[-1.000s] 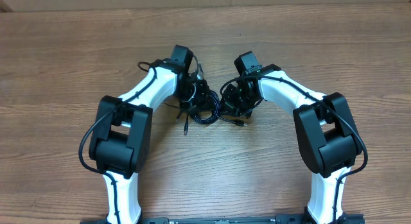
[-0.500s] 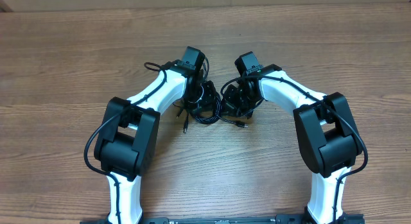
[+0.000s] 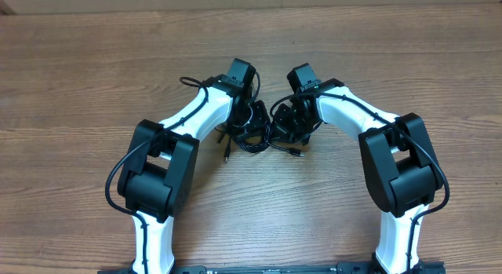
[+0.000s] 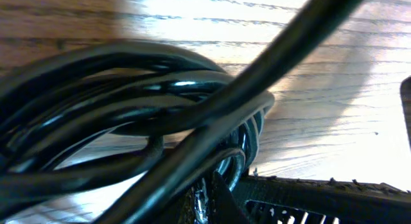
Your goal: Untangle cables
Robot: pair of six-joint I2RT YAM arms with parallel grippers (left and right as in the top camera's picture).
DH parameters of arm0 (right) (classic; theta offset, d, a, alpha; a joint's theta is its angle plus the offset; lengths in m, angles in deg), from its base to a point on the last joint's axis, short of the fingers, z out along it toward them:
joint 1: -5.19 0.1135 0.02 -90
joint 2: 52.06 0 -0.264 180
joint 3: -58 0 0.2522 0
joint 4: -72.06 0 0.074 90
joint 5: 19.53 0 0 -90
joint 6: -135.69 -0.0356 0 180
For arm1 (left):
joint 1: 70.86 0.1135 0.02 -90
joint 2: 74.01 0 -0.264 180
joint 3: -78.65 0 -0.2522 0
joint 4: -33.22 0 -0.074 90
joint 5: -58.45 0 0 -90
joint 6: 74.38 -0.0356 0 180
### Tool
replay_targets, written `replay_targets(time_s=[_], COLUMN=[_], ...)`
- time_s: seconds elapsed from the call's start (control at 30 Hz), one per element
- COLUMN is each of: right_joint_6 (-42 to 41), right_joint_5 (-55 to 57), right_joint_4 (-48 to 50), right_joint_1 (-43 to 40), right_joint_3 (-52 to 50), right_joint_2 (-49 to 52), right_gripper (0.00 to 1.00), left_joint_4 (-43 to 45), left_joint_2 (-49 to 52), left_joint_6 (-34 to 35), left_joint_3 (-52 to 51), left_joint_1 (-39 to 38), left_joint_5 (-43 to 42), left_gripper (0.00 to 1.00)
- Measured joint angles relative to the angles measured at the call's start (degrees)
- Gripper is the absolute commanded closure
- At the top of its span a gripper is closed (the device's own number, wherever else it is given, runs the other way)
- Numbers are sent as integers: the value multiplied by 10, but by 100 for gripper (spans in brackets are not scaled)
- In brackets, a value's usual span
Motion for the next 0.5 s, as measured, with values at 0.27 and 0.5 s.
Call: replay_targets(time_s=[0.27,0.5], right_joint_6=[20,30], right_joint_5=[5,7], right_joint_4=[-2,0], right_joint_1=[-4,-3], right_joint_3=[0,0], right_joint_2=[-1,-2], right_gripper=[96,96], left_joint_4=[45,56], left_joint_2=[18,19], left_joint_6=[0,0], left_joint_3=[-14,-12], left_joint_1=[58,109], left_joint_5=[-178,-349], left_gripper=[96,96])
